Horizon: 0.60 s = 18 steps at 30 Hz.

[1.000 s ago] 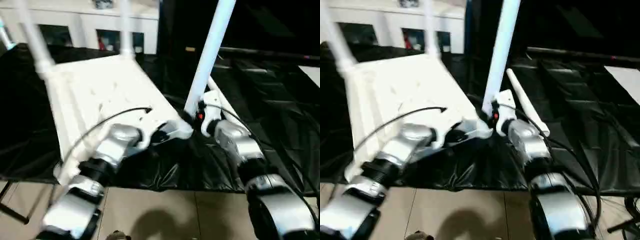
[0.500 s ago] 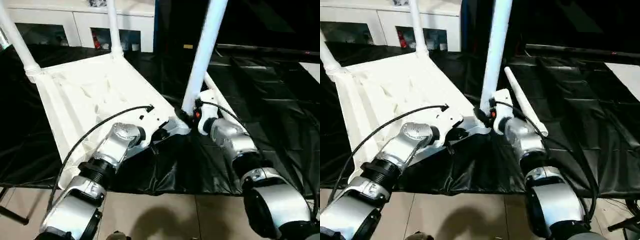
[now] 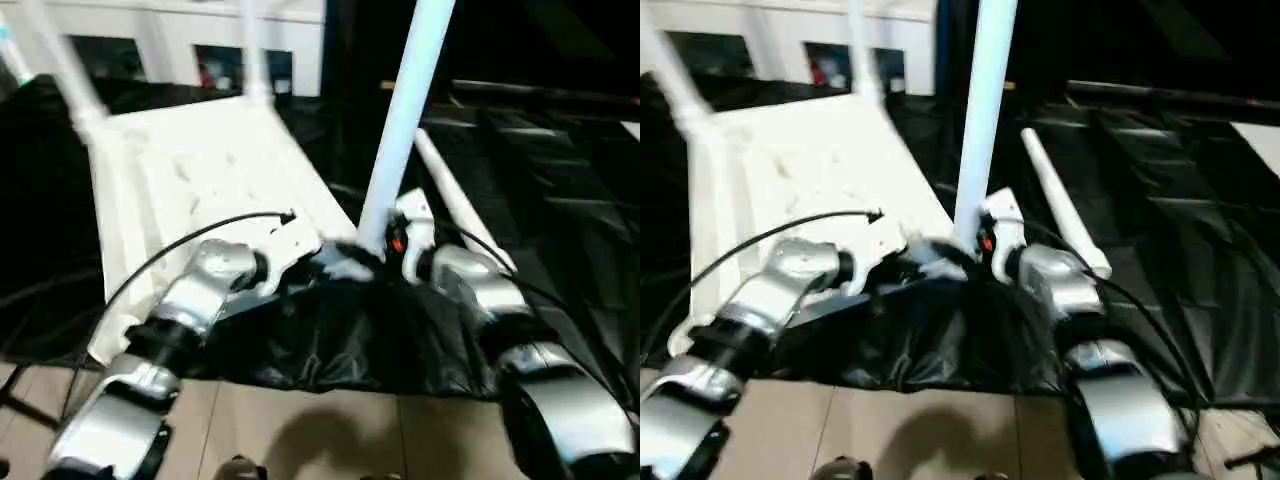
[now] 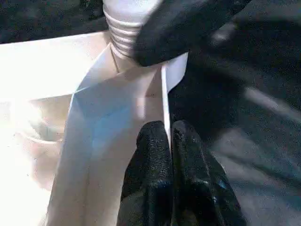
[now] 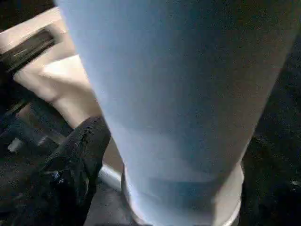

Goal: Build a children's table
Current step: Insert table leg to table base

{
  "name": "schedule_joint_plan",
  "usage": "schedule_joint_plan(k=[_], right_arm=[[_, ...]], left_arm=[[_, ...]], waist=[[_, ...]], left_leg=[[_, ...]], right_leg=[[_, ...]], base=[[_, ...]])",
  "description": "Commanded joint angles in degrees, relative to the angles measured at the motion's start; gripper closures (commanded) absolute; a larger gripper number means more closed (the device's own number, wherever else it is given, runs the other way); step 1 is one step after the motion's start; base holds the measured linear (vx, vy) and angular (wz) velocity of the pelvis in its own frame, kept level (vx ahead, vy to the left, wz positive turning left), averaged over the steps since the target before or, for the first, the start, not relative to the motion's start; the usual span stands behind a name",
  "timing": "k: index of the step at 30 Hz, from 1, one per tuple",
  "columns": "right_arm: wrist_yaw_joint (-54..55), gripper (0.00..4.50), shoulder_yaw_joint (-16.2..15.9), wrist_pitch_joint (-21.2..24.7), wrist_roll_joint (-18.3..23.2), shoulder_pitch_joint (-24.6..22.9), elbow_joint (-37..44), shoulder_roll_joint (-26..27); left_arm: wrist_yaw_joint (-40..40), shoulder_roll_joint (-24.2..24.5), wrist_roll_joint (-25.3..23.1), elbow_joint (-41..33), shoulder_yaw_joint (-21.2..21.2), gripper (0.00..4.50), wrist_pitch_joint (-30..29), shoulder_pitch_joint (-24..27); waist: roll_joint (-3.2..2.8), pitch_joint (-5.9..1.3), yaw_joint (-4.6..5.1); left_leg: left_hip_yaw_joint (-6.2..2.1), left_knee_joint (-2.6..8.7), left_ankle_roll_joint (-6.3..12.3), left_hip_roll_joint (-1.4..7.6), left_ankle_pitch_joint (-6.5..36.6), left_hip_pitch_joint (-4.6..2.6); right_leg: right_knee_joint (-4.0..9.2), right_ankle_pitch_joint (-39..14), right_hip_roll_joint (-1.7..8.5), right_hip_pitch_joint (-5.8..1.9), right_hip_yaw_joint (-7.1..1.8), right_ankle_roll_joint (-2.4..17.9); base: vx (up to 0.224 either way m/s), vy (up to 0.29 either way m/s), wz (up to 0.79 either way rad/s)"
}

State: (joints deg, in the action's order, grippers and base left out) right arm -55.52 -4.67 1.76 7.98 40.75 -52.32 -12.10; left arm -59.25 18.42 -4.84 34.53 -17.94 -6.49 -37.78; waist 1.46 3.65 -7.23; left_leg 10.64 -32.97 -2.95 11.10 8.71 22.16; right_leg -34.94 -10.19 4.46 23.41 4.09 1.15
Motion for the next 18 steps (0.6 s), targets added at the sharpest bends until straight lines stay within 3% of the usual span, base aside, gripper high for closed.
schedule_joint_plan(k=[1,5,12,18], right_arm=[[-6.5,0.57,-3.6,-0.3,-1.7,-1.8,2.5,-0.4],[-10.2,0.57,-5.3,-0.6,-2.3,-3.6,4.9,-1.9],[-16.7,0.57,-8.1,1.6,-1.7,-6.8,10.9,-4.4],[-18.3,1.21,-9.0,2.3,-2.1,-8.5,13.7,-4.6]], left_arm=[[-4.0,-0.8,1.7,-2.5,-1.6,4.5,3.8,-0.7],[-7.3,0.0,2.7,-2.5,-1.5,4.5,4.4,-0.5],[-13.6,1.8,4.5,-2.8,-2.0,4.5,5.6,0.4],[-16.2,2.3,4.6,-2.4,-2.1,4.5,5.7,0.8]], waist=[[-0.6,-4.25,-0.06],[-0.53,-4.19,-0.54],[-0.62,-4.28,-0.86],[-0.54,-4.29,-0.88]], left_leg=[[-0.58,3.63,1.15,2.78,15.1,-1.64],[-0.61,3.8,0.11,2.82,16.6,-1.83],[-0.54,3.69,0.77,2.78,15.5,-1.71],[-0.58,3.76,0.13,2.79,16.2,-1.79]], right_leg=[[3.84,-9.4,4.21,-2.86,-2.71,12.9],[3.99,-12.0,4.25,-2.61,-2.84,12.3],[3.77,-10.1,4.16,-2.63,-2.82,12.6],[3.93,-11.9,4.24,-2.65,-2.84,12.3]], base=[[0.0,0.0,0.0],[0.0,0.0,0.0],[0.0,0.0,0.0],[0.0,0.0,0.0]])
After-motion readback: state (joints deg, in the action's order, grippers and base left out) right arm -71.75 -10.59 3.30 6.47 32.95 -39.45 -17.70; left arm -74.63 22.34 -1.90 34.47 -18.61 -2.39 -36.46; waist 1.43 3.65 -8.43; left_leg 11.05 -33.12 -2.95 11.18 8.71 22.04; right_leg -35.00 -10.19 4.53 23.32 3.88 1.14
